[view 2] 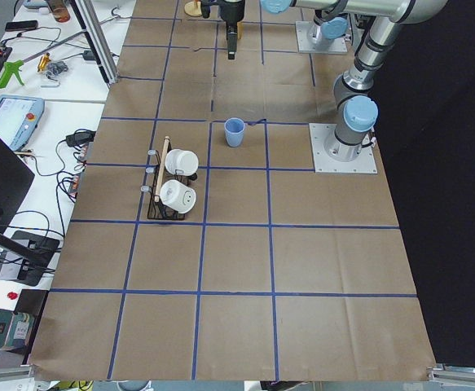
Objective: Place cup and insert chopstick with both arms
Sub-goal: 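Move the right gripper down over the pink chopstick in the bamboo cup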
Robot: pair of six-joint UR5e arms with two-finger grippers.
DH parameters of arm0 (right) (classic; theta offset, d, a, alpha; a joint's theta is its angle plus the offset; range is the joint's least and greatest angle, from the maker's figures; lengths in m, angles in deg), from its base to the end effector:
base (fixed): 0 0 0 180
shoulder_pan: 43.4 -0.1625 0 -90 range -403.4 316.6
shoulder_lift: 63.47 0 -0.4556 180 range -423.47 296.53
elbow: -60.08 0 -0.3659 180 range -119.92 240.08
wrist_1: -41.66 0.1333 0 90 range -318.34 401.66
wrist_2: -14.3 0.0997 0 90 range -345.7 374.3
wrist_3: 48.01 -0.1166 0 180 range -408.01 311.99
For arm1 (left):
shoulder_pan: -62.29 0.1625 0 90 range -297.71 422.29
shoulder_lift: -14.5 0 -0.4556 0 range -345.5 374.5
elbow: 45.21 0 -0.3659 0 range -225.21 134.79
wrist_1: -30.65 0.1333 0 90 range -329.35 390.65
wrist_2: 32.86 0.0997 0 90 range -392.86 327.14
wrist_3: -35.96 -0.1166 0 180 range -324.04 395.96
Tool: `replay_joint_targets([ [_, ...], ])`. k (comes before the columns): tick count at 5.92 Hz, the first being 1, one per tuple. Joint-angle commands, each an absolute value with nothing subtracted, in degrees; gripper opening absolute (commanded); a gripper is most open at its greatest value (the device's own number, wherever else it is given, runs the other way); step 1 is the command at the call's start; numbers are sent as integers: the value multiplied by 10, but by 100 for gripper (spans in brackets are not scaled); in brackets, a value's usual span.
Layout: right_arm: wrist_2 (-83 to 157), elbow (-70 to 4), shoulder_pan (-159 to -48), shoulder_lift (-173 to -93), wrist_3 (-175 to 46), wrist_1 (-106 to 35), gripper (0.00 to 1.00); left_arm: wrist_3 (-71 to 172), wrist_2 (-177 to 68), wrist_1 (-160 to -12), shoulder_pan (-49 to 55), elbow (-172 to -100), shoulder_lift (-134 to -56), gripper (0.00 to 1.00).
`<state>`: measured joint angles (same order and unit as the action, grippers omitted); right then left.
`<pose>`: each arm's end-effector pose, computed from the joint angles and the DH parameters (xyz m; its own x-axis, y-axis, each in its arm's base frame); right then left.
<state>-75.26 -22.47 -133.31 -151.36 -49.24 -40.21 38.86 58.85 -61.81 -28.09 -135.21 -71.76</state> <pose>0.1334 -0.4752 0.5305 -0.9997 0.0234 -0.0066 0.0230 0.9985 0.0488 -0.1327 -0.4368 0.5267 -0.9986 -0.0446 -0.0287 -0.0439 0.9987 -0.0238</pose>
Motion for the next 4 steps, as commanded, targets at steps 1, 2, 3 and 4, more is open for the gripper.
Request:
replay_joint_targets([
  [1,-753,-225,-1333,-1514,-492,-402,100,389,589,-618,-281,-1352,-718,98],
  [2,-754,-229,-1332,-1509,-485,-402,100,389,589,-618,-281,-1352,-718,98],
  [3,-755,-230,-1322,-1508,-476,-405,100,388,590,-618,-281,-1352,-717,98],
  [4,-756,-238,-1309,-1508,-441,-409,100,389,589,-618,-281,-1352,-717,98],
])
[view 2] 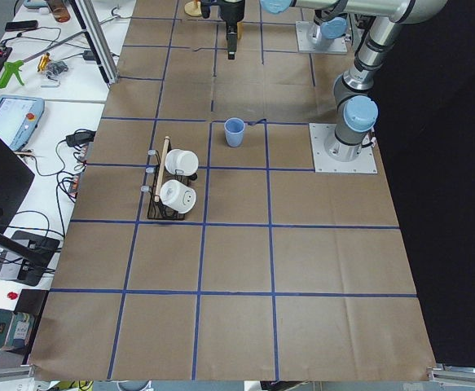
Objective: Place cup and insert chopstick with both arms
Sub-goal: 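Move the right gripper down over the pink chopstick in the bamboo cup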
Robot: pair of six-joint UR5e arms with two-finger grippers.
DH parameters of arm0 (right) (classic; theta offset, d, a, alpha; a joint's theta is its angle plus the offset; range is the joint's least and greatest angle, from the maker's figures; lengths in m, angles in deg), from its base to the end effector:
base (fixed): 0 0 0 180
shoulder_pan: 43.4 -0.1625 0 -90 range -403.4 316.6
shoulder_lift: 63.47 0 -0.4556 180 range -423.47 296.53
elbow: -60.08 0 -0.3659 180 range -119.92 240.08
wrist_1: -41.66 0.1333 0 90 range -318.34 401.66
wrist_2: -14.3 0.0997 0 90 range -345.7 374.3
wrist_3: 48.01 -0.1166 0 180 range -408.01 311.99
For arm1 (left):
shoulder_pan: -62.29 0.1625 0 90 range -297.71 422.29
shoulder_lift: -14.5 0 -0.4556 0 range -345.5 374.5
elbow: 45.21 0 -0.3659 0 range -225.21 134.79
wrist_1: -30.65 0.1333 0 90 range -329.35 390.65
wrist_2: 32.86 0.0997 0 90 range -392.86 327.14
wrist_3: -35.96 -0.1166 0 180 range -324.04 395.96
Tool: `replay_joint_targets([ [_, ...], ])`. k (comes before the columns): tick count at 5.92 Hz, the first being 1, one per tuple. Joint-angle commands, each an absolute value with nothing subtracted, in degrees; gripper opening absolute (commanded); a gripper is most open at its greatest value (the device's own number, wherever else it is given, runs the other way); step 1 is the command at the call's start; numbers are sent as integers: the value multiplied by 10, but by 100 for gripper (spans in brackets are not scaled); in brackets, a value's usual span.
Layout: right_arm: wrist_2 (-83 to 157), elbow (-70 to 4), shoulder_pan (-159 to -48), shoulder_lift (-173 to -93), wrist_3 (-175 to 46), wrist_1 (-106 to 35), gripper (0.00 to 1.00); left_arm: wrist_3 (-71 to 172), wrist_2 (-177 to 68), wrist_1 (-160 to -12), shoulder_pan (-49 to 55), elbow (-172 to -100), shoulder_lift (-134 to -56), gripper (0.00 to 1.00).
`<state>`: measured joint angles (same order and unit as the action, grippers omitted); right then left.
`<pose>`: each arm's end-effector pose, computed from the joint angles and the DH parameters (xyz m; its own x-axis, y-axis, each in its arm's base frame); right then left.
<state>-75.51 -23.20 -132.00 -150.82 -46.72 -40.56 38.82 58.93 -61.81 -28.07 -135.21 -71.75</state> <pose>0.1220 -0.4811 0.5208 -1.0000 0.0022 -0.0048 0.0019 0.9979 0.0646 -0.1324 -0.4368 0.5268 -0.9986 -0.0443 -0.0301 -0.0436 0.9988 -0.0240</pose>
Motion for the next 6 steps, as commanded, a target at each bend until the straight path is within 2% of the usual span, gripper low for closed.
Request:
replay_joint_targets([
  [1,-757,-252,-1277,-1508,-430,-425,100,388,589,-618,-281,-1352,-717,98],
  [4,-757,-316,-1176,-1508,-312,-547,100,381,589,-618,-275,-1361,-710,98],
  [6,-758,-425,-1175,-1508,-312,-702,100,286,591,-623,-203,-1377,-720,98],
])
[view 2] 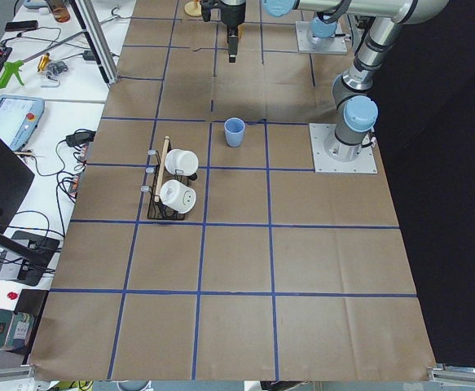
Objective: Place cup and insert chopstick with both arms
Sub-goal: 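Grasp the light blue cup with the left gripper while the right grasps the chopstick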
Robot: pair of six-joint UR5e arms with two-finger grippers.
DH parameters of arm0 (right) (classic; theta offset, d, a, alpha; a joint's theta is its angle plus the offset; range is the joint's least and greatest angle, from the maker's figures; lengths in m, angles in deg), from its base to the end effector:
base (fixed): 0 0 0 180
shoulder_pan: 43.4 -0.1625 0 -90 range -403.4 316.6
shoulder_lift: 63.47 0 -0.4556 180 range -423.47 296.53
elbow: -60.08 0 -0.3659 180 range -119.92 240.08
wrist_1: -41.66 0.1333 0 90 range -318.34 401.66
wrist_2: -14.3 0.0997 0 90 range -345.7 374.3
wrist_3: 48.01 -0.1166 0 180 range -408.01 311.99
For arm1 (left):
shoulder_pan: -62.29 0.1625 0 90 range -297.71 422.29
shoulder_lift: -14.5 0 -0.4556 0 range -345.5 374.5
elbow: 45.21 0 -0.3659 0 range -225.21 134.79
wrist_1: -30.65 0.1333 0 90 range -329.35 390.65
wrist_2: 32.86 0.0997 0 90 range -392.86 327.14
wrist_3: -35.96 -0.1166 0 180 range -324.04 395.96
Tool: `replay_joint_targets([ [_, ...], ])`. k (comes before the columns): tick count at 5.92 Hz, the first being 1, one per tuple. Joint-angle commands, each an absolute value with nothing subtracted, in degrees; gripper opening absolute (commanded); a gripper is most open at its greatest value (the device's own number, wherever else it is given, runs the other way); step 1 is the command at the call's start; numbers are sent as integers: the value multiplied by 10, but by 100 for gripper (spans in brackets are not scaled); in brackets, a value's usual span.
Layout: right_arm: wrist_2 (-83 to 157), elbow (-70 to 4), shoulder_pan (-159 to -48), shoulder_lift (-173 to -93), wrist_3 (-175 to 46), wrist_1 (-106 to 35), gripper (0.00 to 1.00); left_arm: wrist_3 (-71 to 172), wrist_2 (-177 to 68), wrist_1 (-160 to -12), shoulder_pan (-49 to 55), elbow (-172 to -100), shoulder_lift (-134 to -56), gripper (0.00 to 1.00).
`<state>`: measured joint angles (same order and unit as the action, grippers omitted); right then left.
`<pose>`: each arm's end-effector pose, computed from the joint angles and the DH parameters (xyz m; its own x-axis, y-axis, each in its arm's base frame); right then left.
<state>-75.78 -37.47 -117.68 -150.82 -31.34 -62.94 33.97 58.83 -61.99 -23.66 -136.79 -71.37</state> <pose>-0.0045 -0.5073 0.4442 -0.9996 -0.0157 0.0233 -0.0173 0.9972 -0.0731 -0.0990 -0.4403 0.5165 -0.9989 -0.0359 -0.0294 -0.0360 0.9993 0.0026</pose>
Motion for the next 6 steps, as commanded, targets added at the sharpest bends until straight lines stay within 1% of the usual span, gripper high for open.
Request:
replay_joint_targets([
  [1,-754,-470,-1175,-1508,-317,-768,100,252,591,-607,-173,-1420,-731,98],
  [2,-754,-498,-1176,-1509,-320,-806,100,252,589,-538,-173,-1480,-740,98],
  [3,-754,-513,-1176,-1514,-324,-808,100,252,587,-446,-173,-1550,-757,97],
  [4,-756,-520,-1176,-1515,-325,-807,99,253,586,-363,-173,-1599,-787,97],
  [5,-755,-519,-1176,-1516,-325,-808,75,253,586,-335,-173,-1621,-816,96],
  [6,-755,-518,-1176,-1516,-325,-808,47,252,586,-335,-173,-1624,-828,95],
])
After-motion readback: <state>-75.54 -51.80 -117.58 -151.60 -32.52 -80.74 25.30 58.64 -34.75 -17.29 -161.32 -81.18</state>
